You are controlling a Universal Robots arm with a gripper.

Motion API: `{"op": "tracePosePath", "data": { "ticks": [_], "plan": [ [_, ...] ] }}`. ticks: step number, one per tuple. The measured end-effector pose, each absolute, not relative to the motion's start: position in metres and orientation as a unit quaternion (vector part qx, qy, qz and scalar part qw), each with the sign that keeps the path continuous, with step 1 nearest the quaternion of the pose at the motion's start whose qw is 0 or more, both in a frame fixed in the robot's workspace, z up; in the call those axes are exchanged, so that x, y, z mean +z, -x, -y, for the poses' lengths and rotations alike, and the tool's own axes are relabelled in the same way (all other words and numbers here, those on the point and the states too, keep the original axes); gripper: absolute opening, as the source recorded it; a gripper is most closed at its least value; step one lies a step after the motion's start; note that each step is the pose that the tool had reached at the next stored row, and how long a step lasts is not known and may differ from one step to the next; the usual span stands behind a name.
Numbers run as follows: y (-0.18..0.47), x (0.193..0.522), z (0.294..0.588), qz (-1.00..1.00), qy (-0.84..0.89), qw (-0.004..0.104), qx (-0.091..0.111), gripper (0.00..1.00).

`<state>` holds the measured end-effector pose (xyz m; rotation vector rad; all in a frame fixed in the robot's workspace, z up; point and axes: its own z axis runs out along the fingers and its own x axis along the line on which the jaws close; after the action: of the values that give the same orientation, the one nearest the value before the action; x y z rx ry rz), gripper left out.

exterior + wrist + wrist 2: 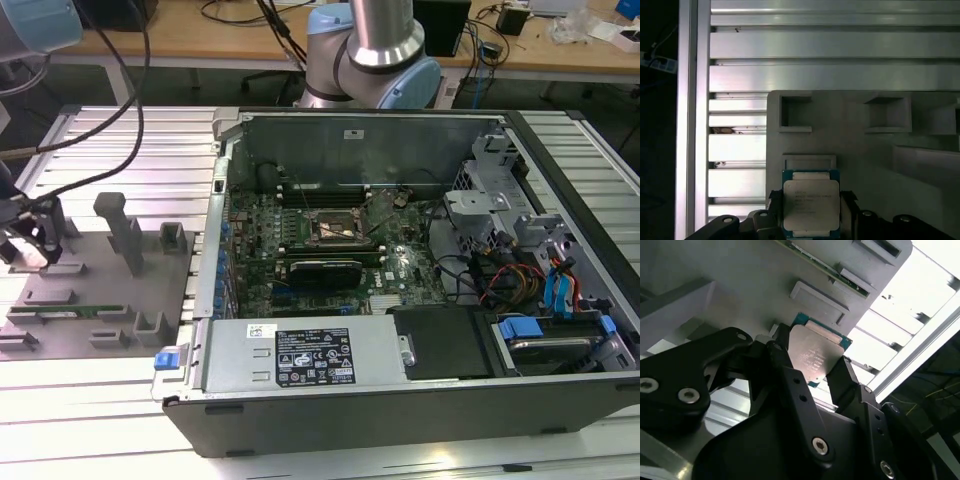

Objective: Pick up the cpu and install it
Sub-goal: 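Pick up the cpu and move it towards the insertion slot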

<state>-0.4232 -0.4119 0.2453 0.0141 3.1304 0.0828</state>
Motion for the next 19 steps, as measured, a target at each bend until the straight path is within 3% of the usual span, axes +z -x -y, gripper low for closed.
{"op": "tracePosePath", "data": {
  "ticks": [19],
  "plan": [
    [0.423, 0.315, 0.411, -1.000, -0.002, 0.005, 0.026, 0.55]
  ]
}}
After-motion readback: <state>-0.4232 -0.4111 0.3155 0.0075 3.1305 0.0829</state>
